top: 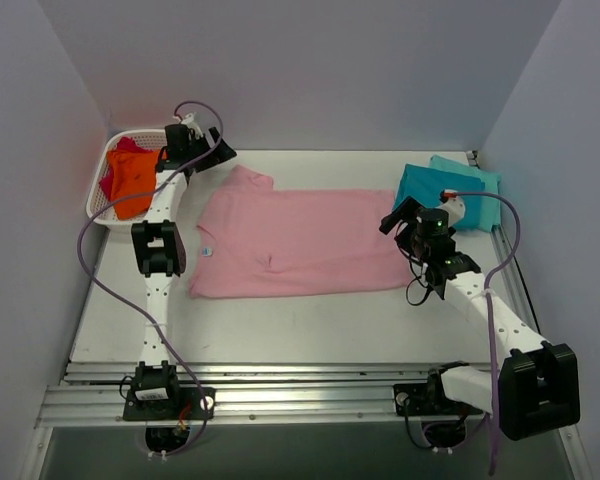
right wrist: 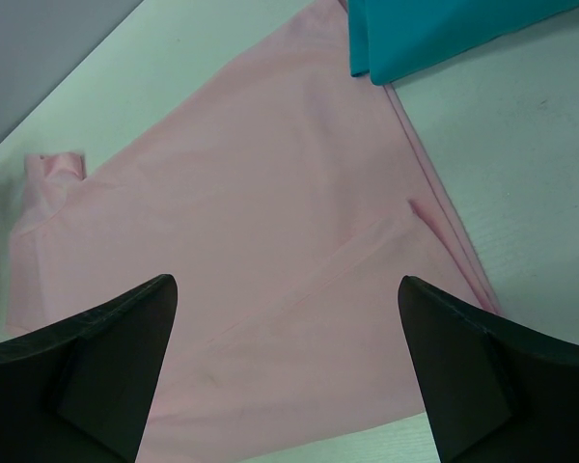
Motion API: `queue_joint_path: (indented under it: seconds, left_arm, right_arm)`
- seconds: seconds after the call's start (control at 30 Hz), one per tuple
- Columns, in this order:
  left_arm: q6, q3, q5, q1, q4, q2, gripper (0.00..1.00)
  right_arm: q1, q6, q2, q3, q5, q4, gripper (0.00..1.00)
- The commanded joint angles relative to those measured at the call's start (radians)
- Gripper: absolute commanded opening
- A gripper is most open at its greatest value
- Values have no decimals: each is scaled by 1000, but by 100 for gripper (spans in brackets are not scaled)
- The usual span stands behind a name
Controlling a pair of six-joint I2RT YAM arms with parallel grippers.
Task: Fold and stack the t-shirts
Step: Grap the side of the flattened tshirt furthest away from the robot with both arms
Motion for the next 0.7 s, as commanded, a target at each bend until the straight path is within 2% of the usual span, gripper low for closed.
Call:
queue_joint_path:
  seconds: [0.0,0.1,0.23,0.53,0.67]
  left_arm:
    - [-40,19,12,-9,-76,27,96]
    - [-21,-44,1,-30,-77,0,96]
    - [54,-16,-66,-87,-154,25,96]
    - [22,-27,-78,-102,-173,26,94]
    - [8,-59,-109,-95,-154,10,83]
  right_arm:
    - [-8,-2,9,-3,-13,38,95]
    - [-8,0,12,-6,-22,42,95]
    - [-8,1,8,-7,-34,42,95]
    - [-11,0,-9,-7,-34,32,94]
    - [-14,0,-9,-9,-42,30,95]
